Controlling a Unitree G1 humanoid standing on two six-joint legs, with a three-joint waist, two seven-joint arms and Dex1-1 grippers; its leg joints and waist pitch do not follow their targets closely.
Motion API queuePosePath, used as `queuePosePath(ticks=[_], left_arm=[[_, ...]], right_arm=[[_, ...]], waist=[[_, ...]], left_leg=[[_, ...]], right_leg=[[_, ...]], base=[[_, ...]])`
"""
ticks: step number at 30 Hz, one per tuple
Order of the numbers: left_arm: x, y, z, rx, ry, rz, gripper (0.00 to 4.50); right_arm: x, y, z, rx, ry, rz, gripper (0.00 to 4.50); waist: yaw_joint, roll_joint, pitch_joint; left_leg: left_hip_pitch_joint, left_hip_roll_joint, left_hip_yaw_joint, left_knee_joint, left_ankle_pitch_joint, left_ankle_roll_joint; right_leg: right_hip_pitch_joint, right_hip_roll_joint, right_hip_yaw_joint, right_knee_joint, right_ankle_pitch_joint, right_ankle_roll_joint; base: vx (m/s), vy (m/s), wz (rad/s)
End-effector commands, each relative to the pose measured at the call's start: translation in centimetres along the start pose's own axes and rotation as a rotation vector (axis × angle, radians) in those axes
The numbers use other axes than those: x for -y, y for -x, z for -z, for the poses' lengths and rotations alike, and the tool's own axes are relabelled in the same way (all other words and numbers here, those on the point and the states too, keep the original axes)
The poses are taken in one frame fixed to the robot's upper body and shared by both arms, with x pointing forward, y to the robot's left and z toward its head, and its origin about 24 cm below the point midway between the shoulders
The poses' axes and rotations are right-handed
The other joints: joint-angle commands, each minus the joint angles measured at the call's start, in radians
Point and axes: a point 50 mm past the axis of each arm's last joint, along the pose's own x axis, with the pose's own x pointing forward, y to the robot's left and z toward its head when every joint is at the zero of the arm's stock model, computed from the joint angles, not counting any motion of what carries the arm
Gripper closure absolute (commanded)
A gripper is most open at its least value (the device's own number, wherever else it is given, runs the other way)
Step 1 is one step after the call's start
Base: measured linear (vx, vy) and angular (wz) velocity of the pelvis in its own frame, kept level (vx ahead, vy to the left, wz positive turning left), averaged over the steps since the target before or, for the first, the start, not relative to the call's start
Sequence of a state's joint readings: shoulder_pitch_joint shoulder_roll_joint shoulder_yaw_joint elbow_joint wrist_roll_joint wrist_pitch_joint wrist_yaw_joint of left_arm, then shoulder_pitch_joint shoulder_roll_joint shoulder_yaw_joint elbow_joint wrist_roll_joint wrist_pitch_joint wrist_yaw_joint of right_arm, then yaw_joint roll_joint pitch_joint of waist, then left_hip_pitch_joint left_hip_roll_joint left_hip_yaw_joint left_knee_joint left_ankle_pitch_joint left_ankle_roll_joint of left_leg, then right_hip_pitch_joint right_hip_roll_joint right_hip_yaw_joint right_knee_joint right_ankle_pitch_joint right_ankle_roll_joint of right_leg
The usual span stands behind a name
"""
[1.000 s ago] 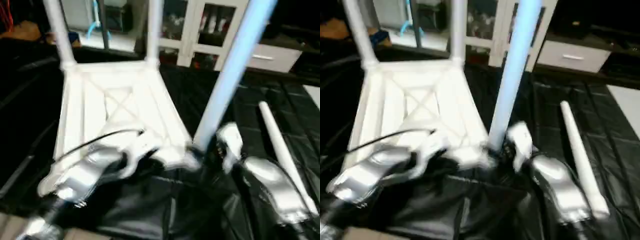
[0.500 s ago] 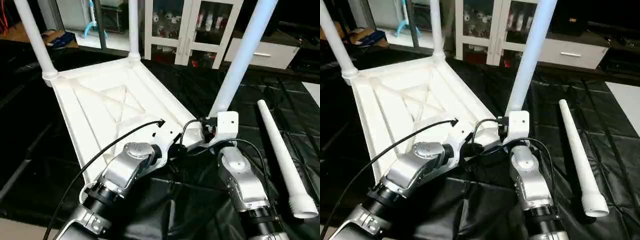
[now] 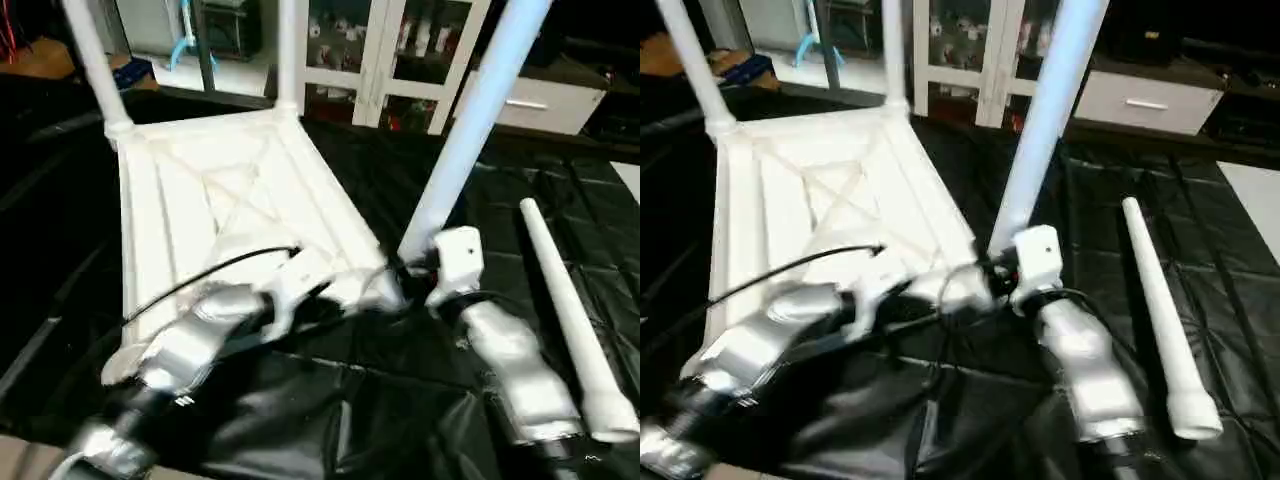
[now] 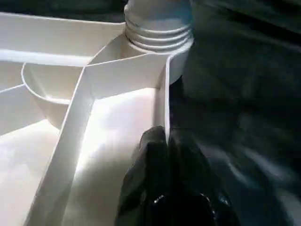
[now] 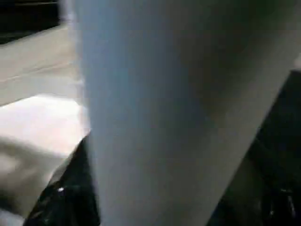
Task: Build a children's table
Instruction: Rotate leg to tighten
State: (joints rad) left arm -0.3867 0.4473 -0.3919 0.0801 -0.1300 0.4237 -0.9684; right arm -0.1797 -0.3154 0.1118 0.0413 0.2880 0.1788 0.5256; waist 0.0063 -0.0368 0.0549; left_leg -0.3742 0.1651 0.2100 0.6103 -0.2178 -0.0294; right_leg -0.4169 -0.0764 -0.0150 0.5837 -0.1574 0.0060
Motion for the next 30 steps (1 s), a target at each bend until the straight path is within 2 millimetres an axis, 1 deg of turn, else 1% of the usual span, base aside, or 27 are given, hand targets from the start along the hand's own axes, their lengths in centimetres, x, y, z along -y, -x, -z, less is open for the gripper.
queuePosePath(ticks=[1, 2, 3, 4, 5, 7, 9, 10, 12, 14, 16, 17, 18, 19, 21, 24, 26, 28, 30], left_arm=[[1.0, 0.5, 0.7, -0.014, 0.012, 0.121, 4.5], [1.0, 0.9, 0.9, -0.025, 0.015, 0.141, 4.5], [1.2, 1.4, 1.2, -0.041, 0.016, 0.179, 4.5], [1.4, 1.6, 1.2, -0.048, 0.015, 0.198, 4.5], [1.6, 1.7, 1.3, -0.053, 0.017, 0.226, 4.5], [1.7, 1.8, 1.3, -0.053, 0.018, 0.243, 4.5], [2.0, 2.0, 1.2, -0.048, 0.018, 0.275, 4.5], [2.0, 2.0, 1.2, -0.046, 0.019, 0.28, 4.5], [2.1, 2.1, 1.2, -0.043, 0.02, 0.285, 4.5], [2.2, 2.1, 1.2, -0.043, 0.02, 0.286, 4.5], [2.2, 2.0, 1.3, -0.042, 0.021, 0.29, 4.5], [2.3, 2.0, 1.3, -0.039, 0.023, 0.295, 4.5], [2.3, 2.0, 1.3, -0.04, 0.023, 0.298, 4.5], [2.4, 2.0, 1.3, -0.041, 0.022, 0.301, 4.5], [2.4, 2.0, 1.3, -0.042, 0.021, 0.304, 4.5], [2.4, 2.0, 1.3, -0.046, 0.02, 0.309, 4.5], [2.4, 2.0, 1.3, -0.048, 0.021, 0.31, 4.5], [2.4, 2.1, 1.3, -0.05, 0.021, 0.311, 4.5], [2.4, 2.1, 1.3, -0.051, 0.022, 0.31, 4.5]], right_arm=[[1.8, 1.8, -1.1, -0.002, 0.05, -0.02, 0.96], [1.8, 2.6, -0.7, -0.048, 0.08, -0.097, 0.96], [1.8, 3.7, 0.2, -0.125, 0.088, -0.19, 0.96], [1.8, 4.0, 0.5, -0.146, 0.092, -0.219, 0.96], [1.8, 4.4, 0.9, -0.172, 0.09, -0.257, 0.96], [1.7, 4.7, 1.2, -0.184, 0.08, -0.285, 0.96], [1.6, 5.0, 1.6, -0.193, 0.069, -0.35, 0.96], [1.6, 5.0, 1.7, -0.194, 0.078, -0.357, 0.96], [1.7, 5.0, 1.7, -0.196, 0.085, -0.364, 0.96], [1.8, 4.9, 1.6, -0.184, 0.077, -0.366, 0.96], [1.7, 4.7, 1.4, -0.166, 0.058, -0.377, 0.96], [1.7, 4.7, 1.3, -0.157, 0.046, -0.389, 1.2], [1.6, 4.6, 1.2, -0.146, 0.034, -0.396, 1.2], [1.5, 4.5, 1.2, -0.138, 0.022, -0.403, 1.2], [1.4, 4.5, 1.2, -0.129, 0.002, -0.411, 1.44], [1.5, 4.6, 1.2, -0.12, -0.026, -0.417, 1.67], [1.6, 4.7, 1.3, -0.116, -0.031, -0.417, 1.87], [1.5, 4.8, 1.3, -0.116, -0.042, -0.422, 2.04], [1.5, 4.9, 1.4, -0.117, -0.046, -0.424, 2.18]], waist=[[0.001, 0.007, -0.053], [0.004, 0.006, -0.052], [0.008, 0.007, -0.051], [0.009, 0.002, -0.05], [0.01, 0.003, -0.05], [0.009, 0.003, -0.047], [0.005, -0.001, -0.046], [0.003, -0.008, -0.044], [0.004, -0.004, -0.043], [0.004, -0.004, -0.044], [0.003, -0.005, -0.046], [0.002, -0.004, -0.047], [0.003, -0.001, -0.048], [0.002, -0.002, -0.05], [0.002, -0.003, -0.051], [0.003, -0.003, -0.05], [0.003, 0.0, -0.05], [0.003, -0.001, -0.05], [0.003, -0.002, -0.05]], left_leg=[[0.026, 0.065, -0.028, -0.084, -0.146, 0.071], [0.028, 0.066, -0.026, -0.083, -0.145, 0.072], [0.028, 0.067, -0.026, -0.084, -0.147, 0.07], [0.025, 0.066, -0.027, -0.085, -0.152, 0.068], [0.025, 0.067, -0.027, -0.085, -0.156, 0.067], [0.024, 0.066, -0.027, -0.087, -0.186, 0.058], [0.026, 0.067, -0.03, -0.09, -0.239, 0.035], [0.027, 0.067, -0.03, -0.091, -0.25, 0.029], [0.027, 0.068, -0.032, -0.092, -0.254, 0.023], [0.028, 0.068, -0.033, -0.092, -0.254, 0.019], [0.026, 0.067, -0.033, -0.092, -0.237, 0.021], [0.026, 0.067, -0.033, -0.091, -0.228, 0.025], [0.026, 0.067, -0.033, -0.09, -0.219, 0.031], [0.025, 0.066, -0.032, -0.088, -0.203, 0.037], [0.023, 0.066, -0.031, -0.087, -0.185, 0.046], [0.025, 0.067, -0.031, -0.086, -0.184, 0.053], [0.025, 0.067, -0.031, -0.087, -0.193, 0.05], [0.027, 0.067, -0.031, -0.087, -0.2, 0.042], [0.025, 0.067, -0.031, -0.088, -0.198, 0.04]], right_leg=[[0.04, -0.048, 0.028, -0.043, -0.111, -0.238], [0.038, -0.048, 0.03, -0.043, -0.111, -0.239], [0.04, -0.05, 0.029, -0.043, -0.12, -0.241], [0.043, -0.052, 0.03, -0.044, -0.134, -0.242], [0.043, -0.055, 0.031, -0.045, -0.142, -0.243], [0.04, -0.055, 0.031, -0.05, -0.179, -0.244], [0.038, -0.057, 0.031, -0.058, -0.261, -0.233], [0.036, -0.057, 0.032, -0.061, -0.287, -0.226], [0.034, -0.058, 0.033, -0.062, -0.303, -0.219], [0.034, -0.057, 0.032, -0.062, -0.305, -0.215], [0.036, -0.055, 0.032, -0.059, -0.282, -0.216], [0.037, -0.056, 0.031, -0.057, -0.265, -0.221], [0.038, -0.056, 0.031, -0.056, -0.246, -0.227], [0.04, -0.055, 0.031, -0.053, -0.222, -0.234], [0.042, -0.055, 0.03, -0.05, -0.197, -0.243], [0.041, -0.056, 0.03, -0.05, -0.197, -0.252], [0.041, -0.056, 0.03, -0.051, -0.21, -0.253], [0.041, -0.055, 0.03, -0.052, -0.22, -0.25], [0.042, -0.056, 0.03, -0.052, -0.217, -0.249]], base=[[0.0, 0.0, 0.0], [0.0, 0.0, 0.0], [0.0, 0.0, 0.0], [0.0, 0.0, 0.0], [0.0, 0.0, 0.0], [0.0, 0.0, 0.0], [0.0, 0.0, 0.0], [0.0, 0.0, 0.0], [0.0, 0.0, 0.0], [0.0, 0.0, 0.0], [0.0, 0.0, 0.0], [0.0, 0.0, 0.0], [0.0, 0.0, 0.0], [0.0, 0.0, 0.0], [0.0, 0.0, 0.0], [0.0, 0.0, 0.0], [0.0, 0.0, 0.0], [0.0, 0.0, 0.0], [0.0, 0.0, 0.0]])
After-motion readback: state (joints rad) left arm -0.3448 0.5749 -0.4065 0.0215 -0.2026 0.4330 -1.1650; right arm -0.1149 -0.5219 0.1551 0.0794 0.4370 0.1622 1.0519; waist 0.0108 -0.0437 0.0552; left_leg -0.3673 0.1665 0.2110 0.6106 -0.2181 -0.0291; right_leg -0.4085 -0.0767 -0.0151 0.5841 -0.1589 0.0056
